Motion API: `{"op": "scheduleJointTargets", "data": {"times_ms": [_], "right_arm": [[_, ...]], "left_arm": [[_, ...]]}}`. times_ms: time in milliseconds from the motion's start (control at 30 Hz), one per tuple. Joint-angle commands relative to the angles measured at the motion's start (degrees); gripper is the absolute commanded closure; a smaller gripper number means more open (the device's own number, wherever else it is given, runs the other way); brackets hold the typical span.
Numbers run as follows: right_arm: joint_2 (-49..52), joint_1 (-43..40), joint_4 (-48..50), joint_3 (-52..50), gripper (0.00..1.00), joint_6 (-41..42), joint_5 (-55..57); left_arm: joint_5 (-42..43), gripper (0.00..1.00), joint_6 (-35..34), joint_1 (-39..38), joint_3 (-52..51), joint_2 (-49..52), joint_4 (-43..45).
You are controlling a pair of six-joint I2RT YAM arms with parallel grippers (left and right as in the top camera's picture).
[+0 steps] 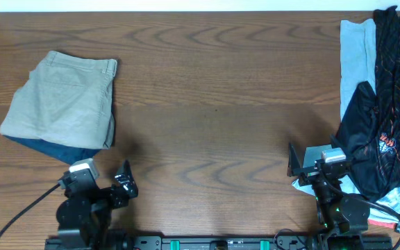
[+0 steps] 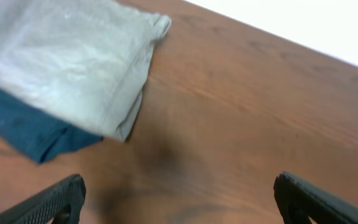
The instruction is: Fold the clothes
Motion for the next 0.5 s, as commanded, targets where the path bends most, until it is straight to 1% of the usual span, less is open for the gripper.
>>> {"op": "scheduleJointTargets", "data": {"times_ms": [0, 100, 233, 333, 467], "right_arm": [[-0.2, 0.6, -0.2, -0.1, 0.01, -0.7, -0.5], [-0.2, 0.6, -0.2, -0.1, 0.01, -0.7, -0.5], [-0.2, 0.6, -0.2, -0.1, 0.01, -0.7, -0.5], [-0.2, 0.6, -0.2, -0.1, 0.01, -0.7, -0.5], [-0.2, 0.6, -0.2, -0.1, 0.01, -0.7, -0.5]], "left_arm": [[-0.6, 0.02, 0.9, 0.3, -5.0, -3.7, 4.4], [-0.7, 0.02, 1.0, 0.3, -9.0, -4.1, 11.2], [-1.1, 0.02, 1.2, 0.3, -14.7, -4.1, 23.5], [-1.0, 0.02, 3.0, 0.2, -19.3, -4.1, 32.9], [-0.4, 0.02, 8.0, 0.2, -24.9, -4.1, 46.1]]}}
